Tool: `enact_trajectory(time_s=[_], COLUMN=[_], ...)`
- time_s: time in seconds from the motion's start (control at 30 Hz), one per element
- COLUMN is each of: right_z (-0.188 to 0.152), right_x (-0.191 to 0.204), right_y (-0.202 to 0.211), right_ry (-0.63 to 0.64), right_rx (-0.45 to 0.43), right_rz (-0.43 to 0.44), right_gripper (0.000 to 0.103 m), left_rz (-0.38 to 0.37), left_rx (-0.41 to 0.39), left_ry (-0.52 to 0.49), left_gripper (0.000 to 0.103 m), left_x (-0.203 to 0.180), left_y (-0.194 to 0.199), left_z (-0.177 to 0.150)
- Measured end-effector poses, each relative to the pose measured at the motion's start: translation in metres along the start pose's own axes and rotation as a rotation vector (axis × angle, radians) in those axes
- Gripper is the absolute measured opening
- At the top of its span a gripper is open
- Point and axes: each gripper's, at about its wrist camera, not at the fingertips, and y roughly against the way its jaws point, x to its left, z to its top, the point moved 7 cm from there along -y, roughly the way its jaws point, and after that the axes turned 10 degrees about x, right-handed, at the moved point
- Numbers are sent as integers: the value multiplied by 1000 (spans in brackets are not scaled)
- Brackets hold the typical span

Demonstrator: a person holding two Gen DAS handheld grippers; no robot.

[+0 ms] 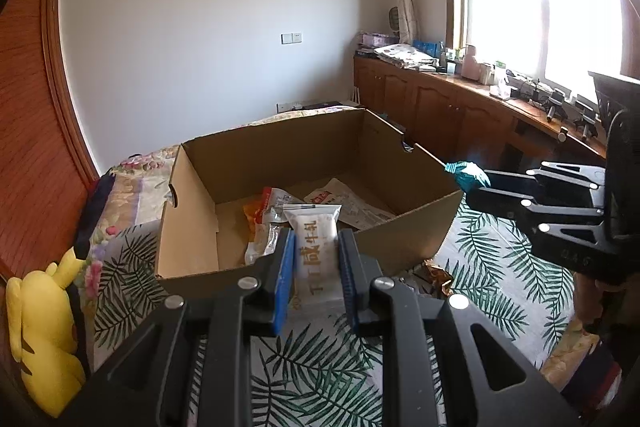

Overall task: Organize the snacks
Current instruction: 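Carry the white bar packet and teal packet over the box with both tools, then open both tools to drop the packets into the box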

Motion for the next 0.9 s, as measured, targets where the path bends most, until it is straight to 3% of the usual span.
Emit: enact_trajectory(time_s=[0.9], right_z=[25], right_x=[-23], right_y=[-63], right_ry=[-74], right_rx=[75], right_rz=[-56], right_gripper=[25], left_rz=[55], left_rx=[99], left_ry=[150], left_gripper=[22], left_x=[57], left_y=[-74], left_z=[7])
